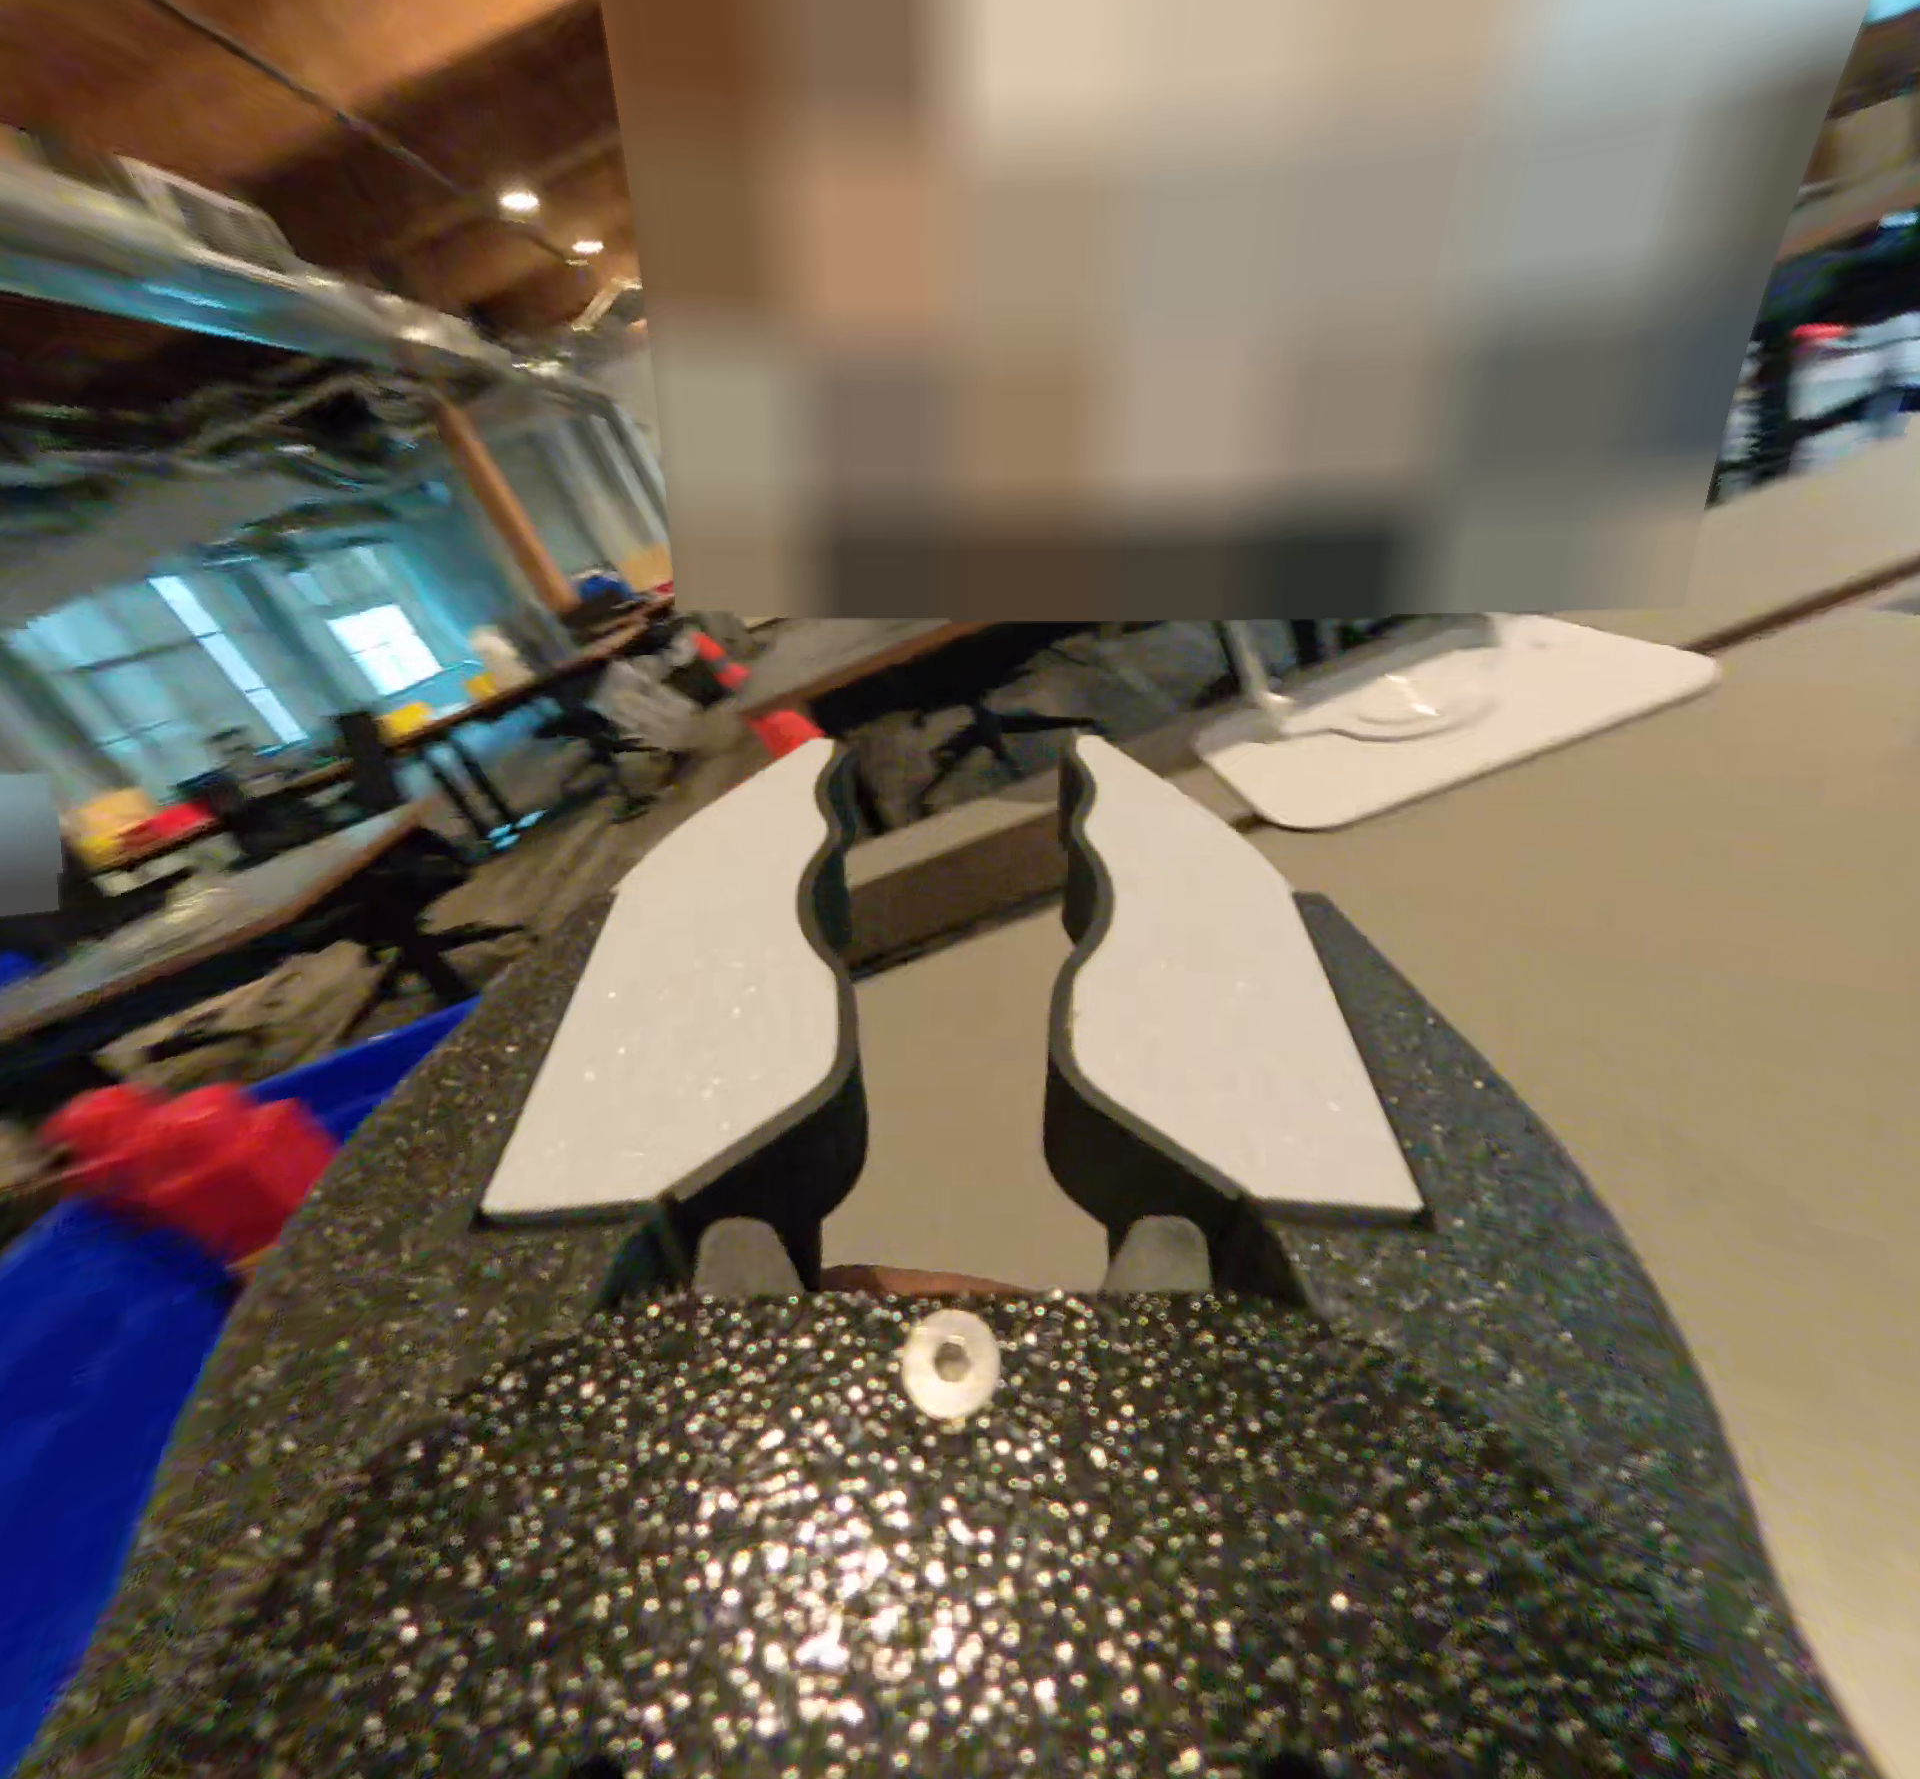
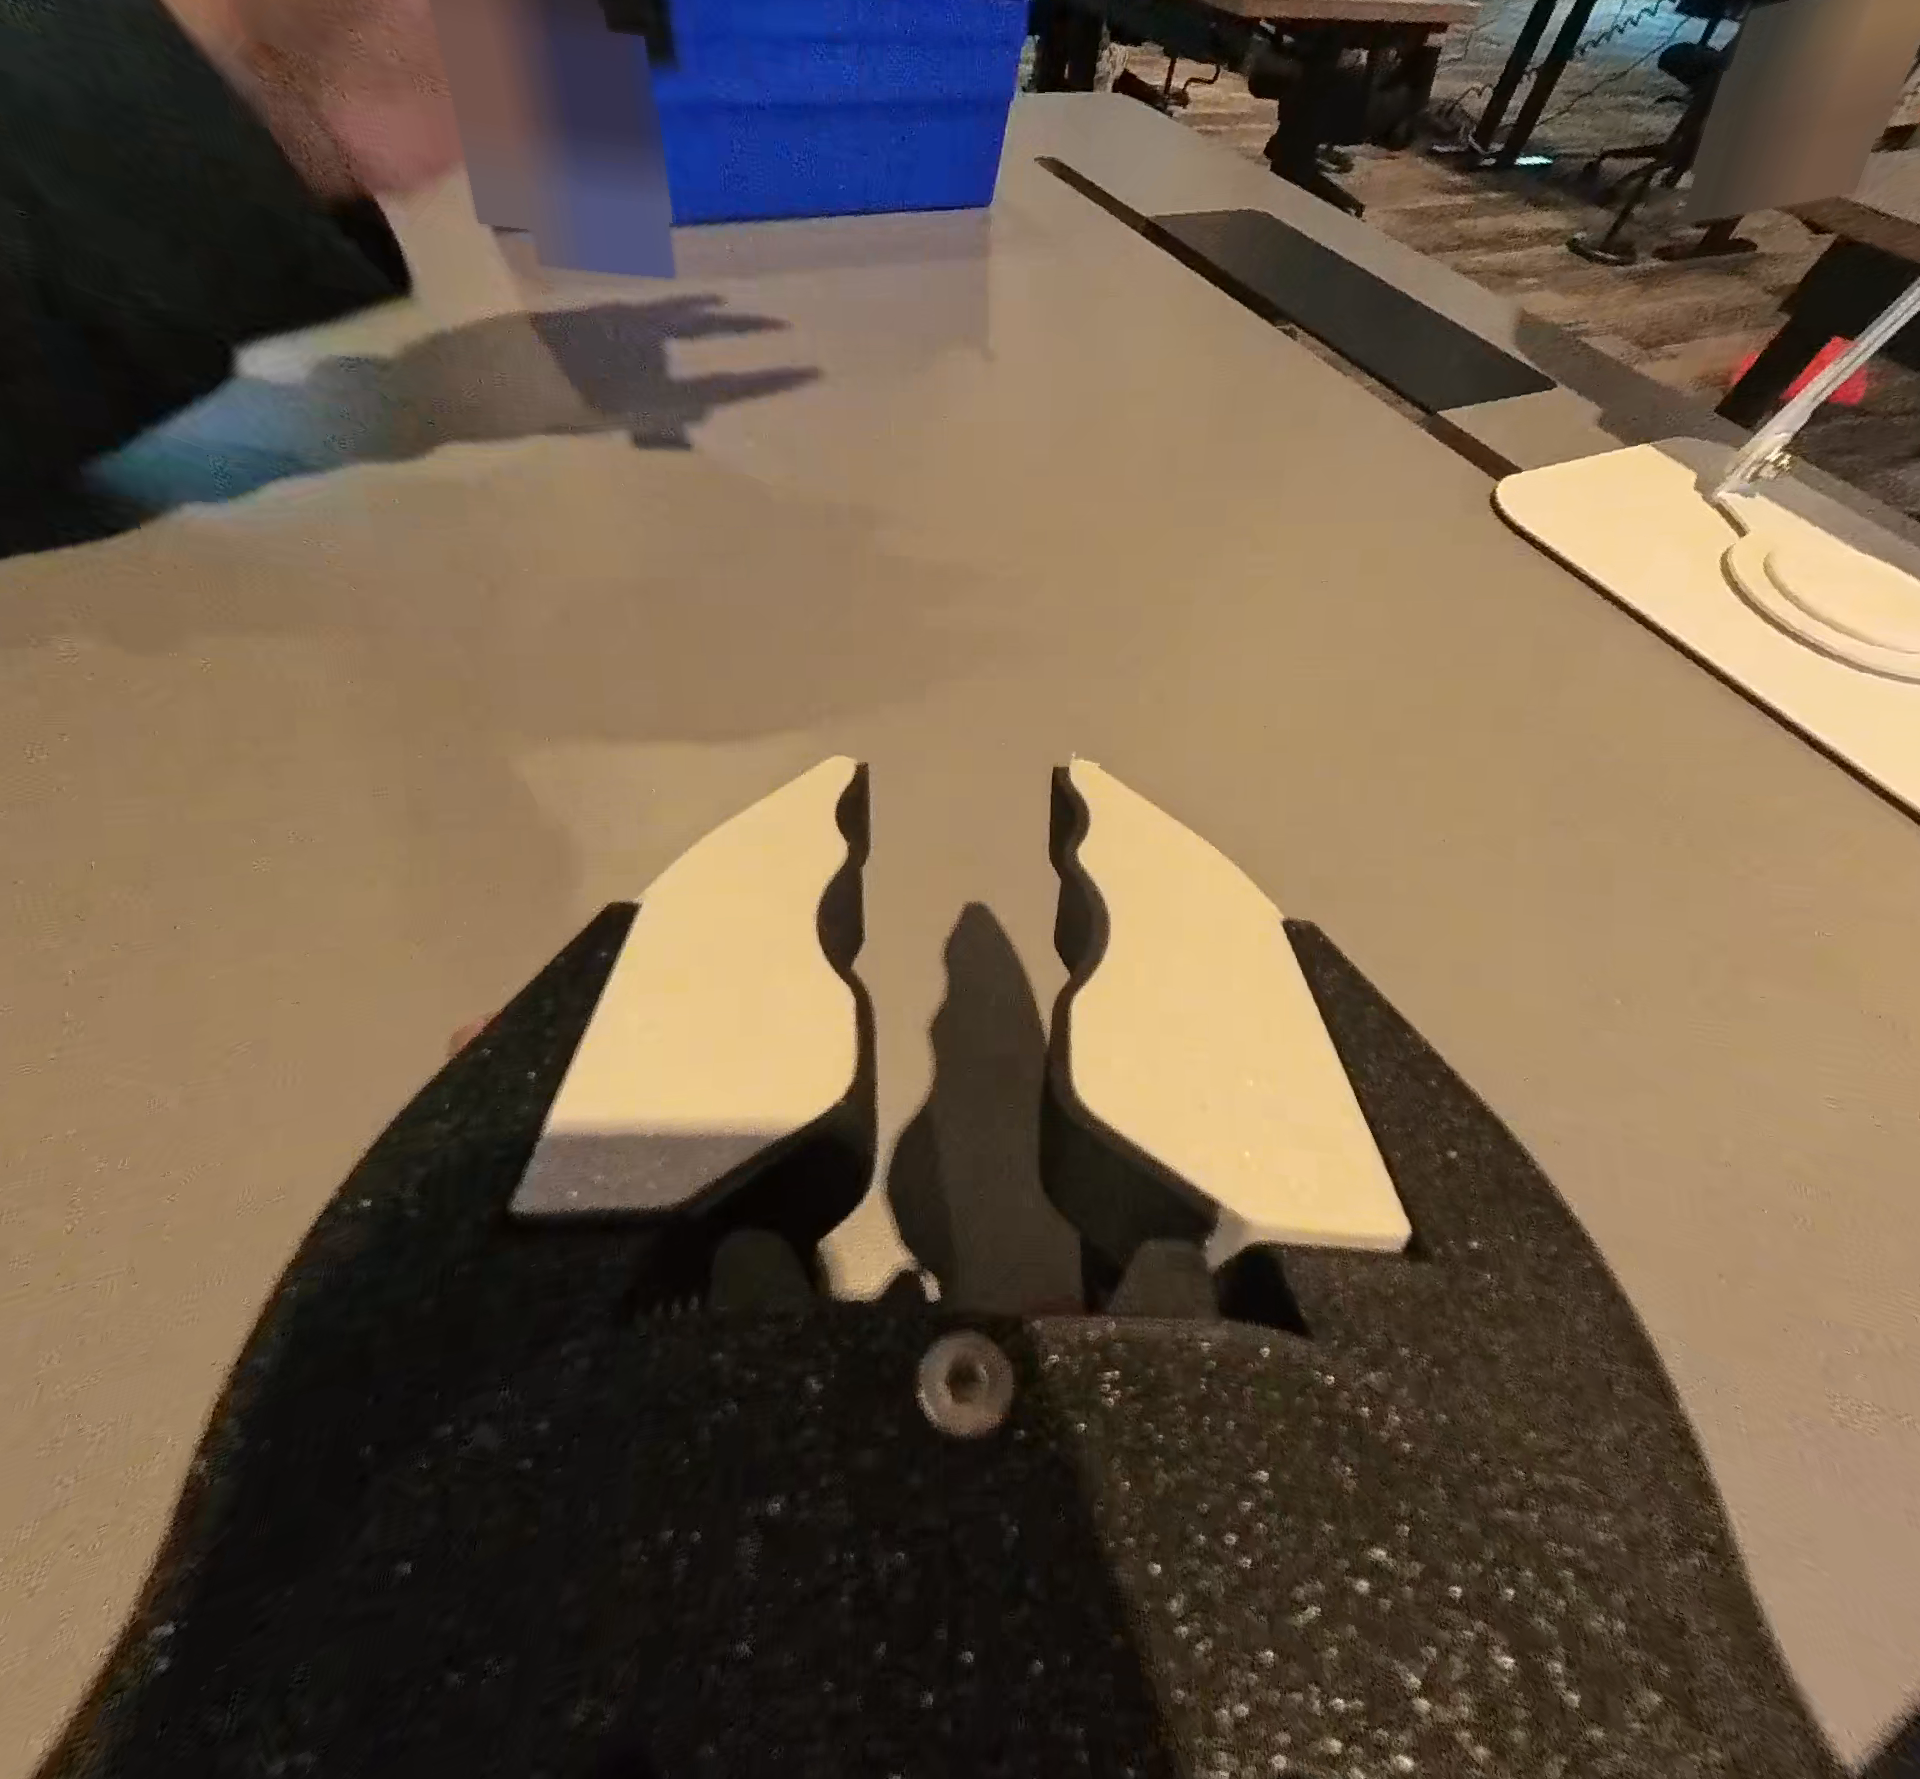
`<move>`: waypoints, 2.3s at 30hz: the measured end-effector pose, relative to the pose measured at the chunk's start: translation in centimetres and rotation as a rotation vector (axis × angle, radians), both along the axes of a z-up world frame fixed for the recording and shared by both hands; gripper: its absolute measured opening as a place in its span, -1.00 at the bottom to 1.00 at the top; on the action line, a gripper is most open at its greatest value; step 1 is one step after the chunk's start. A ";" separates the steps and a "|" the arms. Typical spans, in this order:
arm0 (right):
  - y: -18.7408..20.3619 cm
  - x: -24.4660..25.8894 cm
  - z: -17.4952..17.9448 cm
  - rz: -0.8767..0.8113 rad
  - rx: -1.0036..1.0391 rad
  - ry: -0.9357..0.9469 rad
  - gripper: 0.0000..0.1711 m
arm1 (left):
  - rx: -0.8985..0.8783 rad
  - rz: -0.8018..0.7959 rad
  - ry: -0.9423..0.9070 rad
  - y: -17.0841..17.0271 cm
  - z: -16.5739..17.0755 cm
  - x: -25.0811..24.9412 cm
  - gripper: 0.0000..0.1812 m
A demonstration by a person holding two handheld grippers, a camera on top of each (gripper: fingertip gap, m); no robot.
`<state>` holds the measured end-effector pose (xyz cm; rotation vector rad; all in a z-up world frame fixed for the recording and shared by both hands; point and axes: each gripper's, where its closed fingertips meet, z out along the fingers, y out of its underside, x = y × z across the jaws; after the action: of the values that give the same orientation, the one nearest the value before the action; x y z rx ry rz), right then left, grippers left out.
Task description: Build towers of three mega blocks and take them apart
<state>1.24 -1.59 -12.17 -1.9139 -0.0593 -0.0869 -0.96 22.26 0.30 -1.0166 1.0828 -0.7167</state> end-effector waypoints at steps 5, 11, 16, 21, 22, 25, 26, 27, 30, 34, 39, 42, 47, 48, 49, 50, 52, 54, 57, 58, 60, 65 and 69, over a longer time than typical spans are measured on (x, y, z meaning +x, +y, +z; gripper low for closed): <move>0.2 -0.4 -0.6 0.013 -0.043 -0.030 -0.61 | -0.158 0.283 0.075 11.8 4.5 -6.5 -0.50; 0.6 -0.9 -1.8 0.029 -0.121 -0.099 -0.62 | -0.492 0.413 0.412 27.0 -2.3 -8.3 -0.26; 0.6 -0.9 -2.0 0.026 -0.134 -0.113 -0.62 | -0.476 0.418 0.523 30.8 -6.0 -6.5 -0.25; 0.6 -0.8 -2.0 0.020 -0.132 -0.095 -0.62 | -0.471 0.403 0.572 31.9 -8.1 -4.4 -0.20; 0.6 -0.7 -2.0 0.019 -0.131 -0.094 -0.62 | -0.457 0.418 0.583 32.2 -8.4 -4.1 -0.21; 0.6 -0.8 -1.9 0.018 -0.127 -0.101 -0.62 | -0.414 0.473 0.620 33.1 -9.2 -3.7 -0.36; 0.6 -0.8 -1.9 0.017 -0.126 -0.104 -0.62 | -0.385 0.493 0.635 33.5 -9.4 -3.7 -0.49; 0.6 -0.8 -1.9 0.014 -0.126 -0.108 -0.62 | -0.355 0.515 0.649 33.8 -9.5 -3.8 -0.53; 0.5 -0.8 -1.8 0.005 -0.119 -0.120 -0.62 | -0.318 0.534 0.656 34.0 -8.6 -4.0 -0.56; 0.3 -0.6 -1.3 -0.020 -0.084 -0.134 -0.63 | -0.156 0.496 0.373 31.6 -0.3 -3.3 -0.57; 0.0 0.2 0.3 -0.106 0.018 -0.176 -0.61 | -0.082 0.001 -0.094 13.6 10.7 -1.2 -0.57; -0.8 1.2 1.8 -0.212 0.115 -0.233 -0.57 | -0.175 -0.376 -0.169 0.0 9.0 0.9 -0.57; -1.7 2.4 2.4 -0.315 0.119 -0.427 -0.44 | -0.333 -0.628 -0.043 -13.6 0.0 4.4 -0.57; -1.7 2.4 2.4 -0.312 0.115 -0.439 -0.41 | -0.333 -0.644 -0.022 -15.0 -1.1 4.6 -0.57; -1.6 2.3 2.4 -0.309 0.110 -0.445 -0.37 | -0.340 -0.647 -0.001 -16.0 -1.9 4.6 -0.57; -1.5 2.2 2.2 -0.301 0.105 -0.445 -0.33 | -0.358 -0.662 0.026 -17.0 -2.7 4.6 -0.57; -1.3 1.8 1.9 -0.283 0.096 -0.444 -0.29 | -0.387 -0.692 0.061 -18.6 -4.0 4.2 -0.57; -1.0 1.9 1.4 -0.285 0.063 -0.458 -0.22 | -0.378 -0.717 0.103 -20.1 -5.0 4.1 -0.57; -1.1 2.6 0.7 -0.318 0.000 -0.494 -0.18 | -0.356 -0.754 0.142 -21.4 -5.5 4.2 -0.58; -1.2 2.8 0.5 -0.330 -0.013 -0.504 -0.18 | -0.365 -0.774 0.148 -21.7 -5.6 4.2 -0.57; -1.1 3.0 0.2 -0.336 -0.034 -0.505 -0.18 | -0.395 -0.820 0.166 -22.3 -5.8 3.9 -0.58; -1.1 3.2 -0.2 -0.350 -0.070 -0.532 -0.57 | -0.467 -0.905 0.218 -23.0 -6.7 3.9 -0.57; -1.3 3.8 -0.2 -0.397 -0.086 -0.516 -0.58 | -0.566 -0.905 0.191 -22.7 -7.3 4.4 -0.45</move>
<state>5.08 -2.88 -12.33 -1.9217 -0.0291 -0.8557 3.40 -0.45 -6.96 -1.0518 1.5664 -1.7562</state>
